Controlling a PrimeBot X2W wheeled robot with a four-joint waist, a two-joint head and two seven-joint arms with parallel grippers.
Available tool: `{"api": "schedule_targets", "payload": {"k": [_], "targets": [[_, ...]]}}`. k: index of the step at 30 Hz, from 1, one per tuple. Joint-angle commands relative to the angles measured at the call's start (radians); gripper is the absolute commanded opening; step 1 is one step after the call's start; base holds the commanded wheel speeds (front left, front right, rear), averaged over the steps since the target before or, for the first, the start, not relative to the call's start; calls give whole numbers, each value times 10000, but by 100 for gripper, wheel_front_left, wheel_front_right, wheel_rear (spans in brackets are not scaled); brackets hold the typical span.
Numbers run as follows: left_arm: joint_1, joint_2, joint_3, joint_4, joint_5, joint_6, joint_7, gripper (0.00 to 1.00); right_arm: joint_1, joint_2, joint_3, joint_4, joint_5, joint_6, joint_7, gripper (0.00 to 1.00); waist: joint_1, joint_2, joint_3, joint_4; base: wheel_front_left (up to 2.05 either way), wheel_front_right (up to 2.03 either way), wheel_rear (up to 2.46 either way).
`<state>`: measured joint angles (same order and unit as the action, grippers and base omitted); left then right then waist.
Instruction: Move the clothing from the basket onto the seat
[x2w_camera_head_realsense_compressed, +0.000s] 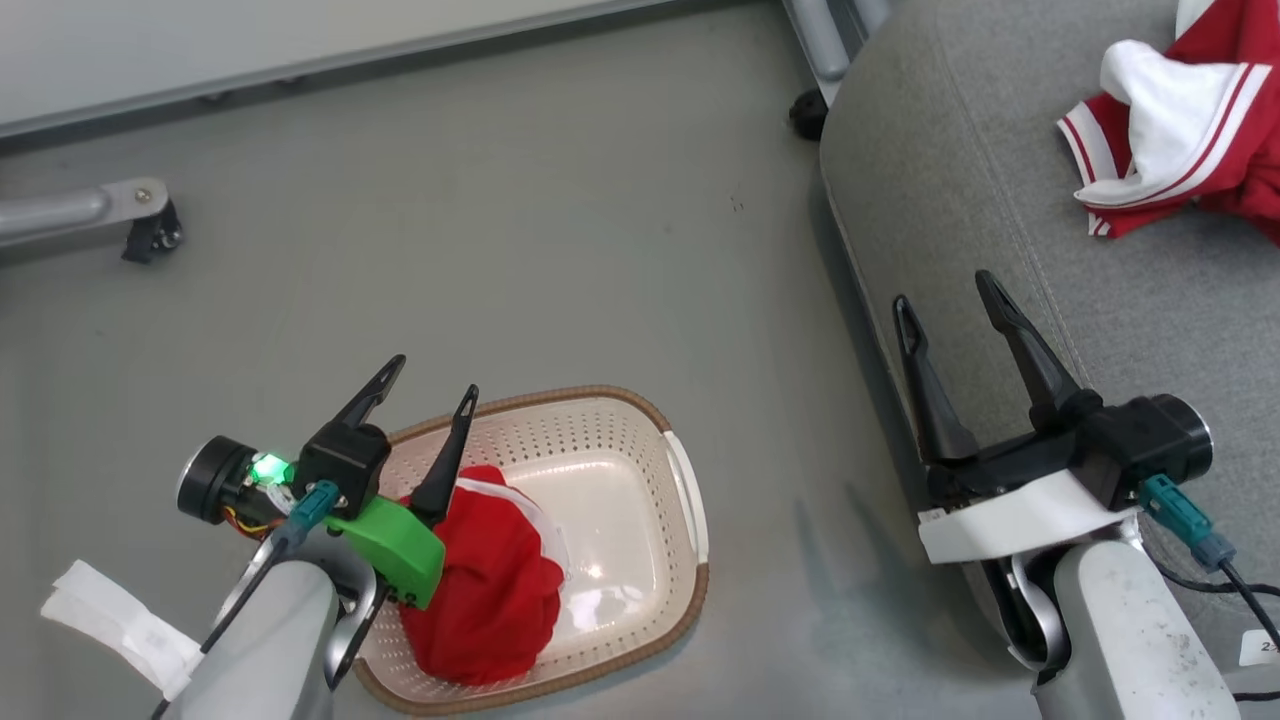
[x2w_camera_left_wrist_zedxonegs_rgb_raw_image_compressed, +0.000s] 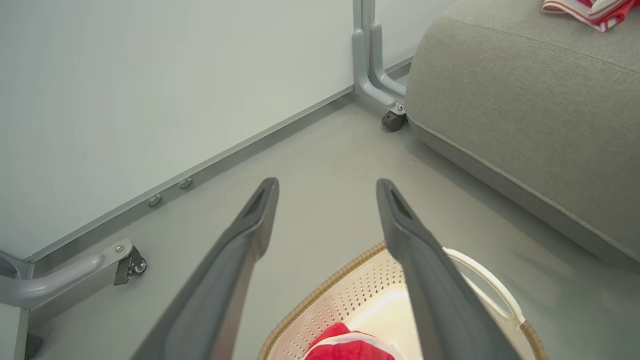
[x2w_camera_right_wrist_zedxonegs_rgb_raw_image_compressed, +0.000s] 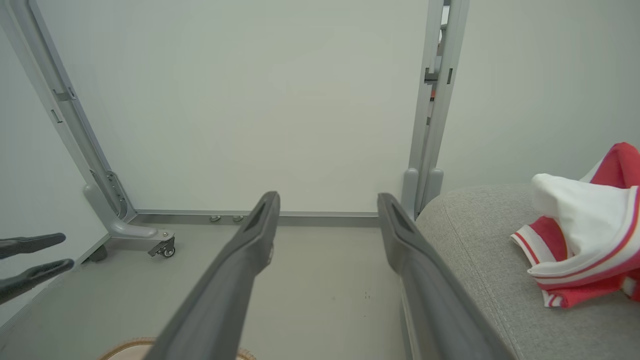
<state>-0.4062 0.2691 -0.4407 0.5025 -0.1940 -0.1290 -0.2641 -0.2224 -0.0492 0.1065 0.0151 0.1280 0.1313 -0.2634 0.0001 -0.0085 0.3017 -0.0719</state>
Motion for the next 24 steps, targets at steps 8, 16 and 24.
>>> {"api": "schedule_targets", "payload": {"k": [8, 16, 24], "targets": [[-1130, 342, -849, 1219, -252, -24, -8, 100, -866, -23, 142, -412, 10, -11, -19, 100, -1, 85, 2158, -819, 0, 0, 0], [-1824, 458, -1560, 2498, -300, -25, -7, 100, -1415, -21, 256, -693, 96, -11, -19, 100, -1, 85, 3208, -1055, 0, 0, 0], [-2575, 515, -2447, 3925, -394, -25, -7, 100, -1882, -24, 446, -878, 218, -11, -19, 100, -1, 85, 4082, -1265, 0, 0, 0]]}}
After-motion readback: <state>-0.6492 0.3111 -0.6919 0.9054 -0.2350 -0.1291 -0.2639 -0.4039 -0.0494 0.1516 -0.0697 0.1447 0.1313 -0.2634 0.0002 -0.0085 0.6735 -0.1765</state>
